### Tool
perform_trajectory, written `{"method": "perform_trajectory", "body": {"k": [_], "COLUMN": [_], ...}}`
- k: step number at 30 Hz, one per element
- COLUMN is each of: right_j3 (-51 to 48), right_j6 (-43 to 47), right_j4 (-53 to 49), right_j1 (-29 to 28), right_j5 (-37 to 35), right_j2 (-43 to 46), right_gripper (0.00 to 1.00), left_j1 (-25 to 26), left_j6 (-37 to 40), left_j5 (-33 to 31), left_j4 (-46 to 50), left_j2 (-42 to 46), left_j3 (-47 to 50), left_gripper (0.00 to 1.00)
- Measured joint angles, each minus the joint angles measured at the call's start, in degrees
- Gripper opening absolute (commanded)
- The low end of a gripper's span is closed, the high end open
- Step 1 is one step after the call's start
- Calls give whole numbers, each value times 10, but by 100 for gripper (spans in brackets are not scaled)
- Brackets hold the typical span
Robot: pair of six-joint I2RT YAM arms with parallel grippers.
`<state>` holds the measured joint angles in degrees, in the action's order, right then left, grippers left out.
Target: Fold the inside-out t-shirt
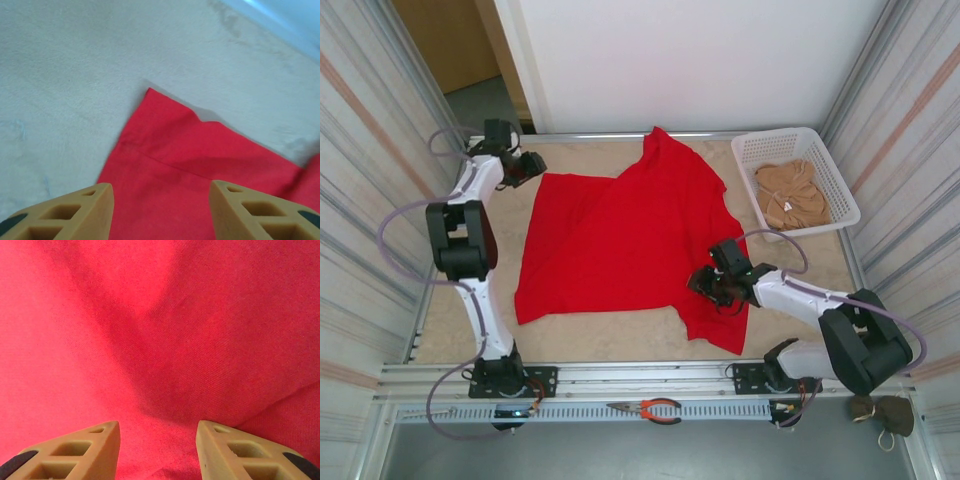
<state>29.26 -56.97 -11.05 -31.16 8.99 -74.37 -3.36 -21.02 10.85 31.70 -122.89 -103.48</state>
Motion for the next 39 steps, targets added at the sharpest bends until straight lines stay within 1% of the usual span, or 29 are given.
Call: {"method": "perform_trajectory", "body": {"k": [4, 9, 16, 23, 28, 29, 31, 33, 35, 38, 39], "right_j3": [5, 7, 7, -7, -19, -21, -22, -22, -22, -22, -22], "right_j6": [0, 0, 0, 2, 2, 2, 4, 4, 4, 5, 5], "right_j4": [8, 14, 15, -22, -53, -57, -66, -70, -70, -70, -69], "right_j1": [0, 0, 0, 5, 14, 16, 16, 17, 17, 17, 17], "right_j5": [1, 2, 2, -1, -4, -4, -4, -4, -4, -4, -4], "right_j2": [-11, -16, -15, 21, 52, 56, 61, 62, 62, 59, 58], "right_gripper": [44, 43, 43, 44, 44, 44, 44, 44, 44, 44, 44], "left_j1": [9, 26, 49, 49, 48, 48, 48, 49, 50, 50, 51], "left_j6": [32, 64, 81, 81, 82, 82, 82, 82, 82, 83, 85], "left_j5": [-12, -32, -85, -131, -138, -139, -134, -126, -122, -118, -115], "left_j4": [46, 87, 122, 149, 171, 176, 184, 188, 197, 206, 209], "left_j2": [-81, -142, -170, -193, -223, -228, -233, -238, -244, -246, -246], "left_j3": [-80, -159, -212, -243, -269, -276, -289, -298, -308, -314, -314], "left_gripper": [52, 50, 51, 51, 49, 50, 54, 54, 49, 26, 14]}}
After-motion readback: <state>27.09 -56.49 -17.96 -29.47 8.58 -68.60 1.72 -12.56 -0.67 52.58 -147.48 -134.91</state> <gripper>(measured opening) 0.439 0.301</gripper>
